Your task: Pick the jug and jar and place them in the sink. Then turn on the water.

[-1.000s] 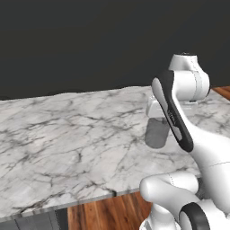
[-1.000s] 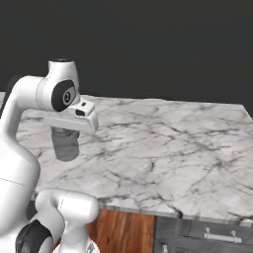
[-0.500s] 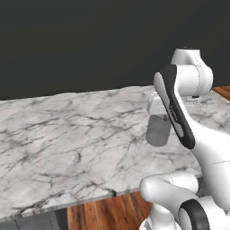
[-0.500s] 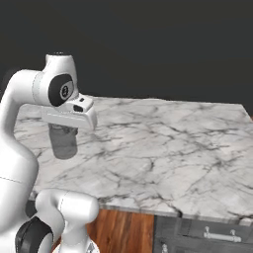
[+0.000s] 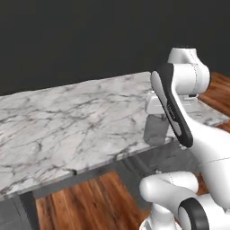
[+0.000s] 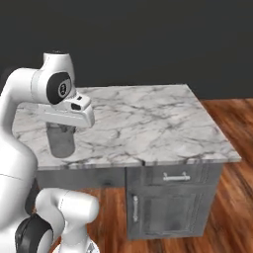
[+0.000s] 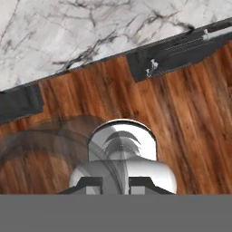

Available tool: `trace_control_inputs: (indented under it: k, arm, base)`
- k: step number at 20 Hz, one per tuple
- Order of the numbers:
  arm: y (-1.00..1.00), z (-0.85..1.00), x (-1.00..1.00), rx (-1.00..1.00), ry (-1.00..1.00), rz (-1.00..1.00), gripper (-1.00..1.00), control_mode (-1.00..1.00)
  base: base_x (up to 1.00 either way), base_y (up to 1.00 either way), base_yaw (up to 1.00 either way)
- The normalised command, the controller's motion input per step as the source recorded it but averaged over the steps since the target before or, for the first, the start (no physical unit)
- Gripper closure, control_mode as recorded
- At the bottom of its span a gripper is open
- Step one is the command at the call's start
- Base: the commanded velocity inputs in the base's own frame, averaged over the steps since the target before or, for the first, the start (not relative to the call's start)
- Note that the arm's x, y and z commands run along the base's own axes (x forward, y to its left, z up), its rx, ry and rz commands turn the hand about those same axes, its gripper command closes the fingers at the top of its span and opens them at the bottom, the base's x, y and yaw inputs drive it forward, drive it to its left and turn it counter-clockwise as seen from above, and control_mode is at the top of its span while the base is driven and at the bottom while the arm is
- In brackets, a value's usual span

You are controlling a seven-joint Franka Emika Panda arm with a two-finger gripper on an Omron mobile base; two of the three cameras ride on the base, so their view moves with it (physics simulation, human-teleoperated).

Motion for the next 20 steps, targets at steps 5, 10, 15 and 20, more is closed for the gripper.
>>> trace_control_inputs:
  k: [5,10,15,20]
  arm:
    - [0.0,0.0,0.0,0.0,0.0,0.0,1.0,1.0]
    - [0.0,0.0,0.0,0.0,0.0,0.0,1.0,1.0]
    - [0.0,0.0,0.0,0.0,0.0,0.0,1.0,1.0]
    - [0.0,0.0,0.0,0.0,0.0,0.0,1.0,1.0]
  base:
    - [-0.55,-0.56,-0.58]
    - [-0.23,-0.43,-0.68]
    - [-0.15,-0.26,-0.75]
    - [-0.02,-0.13,-0.77]
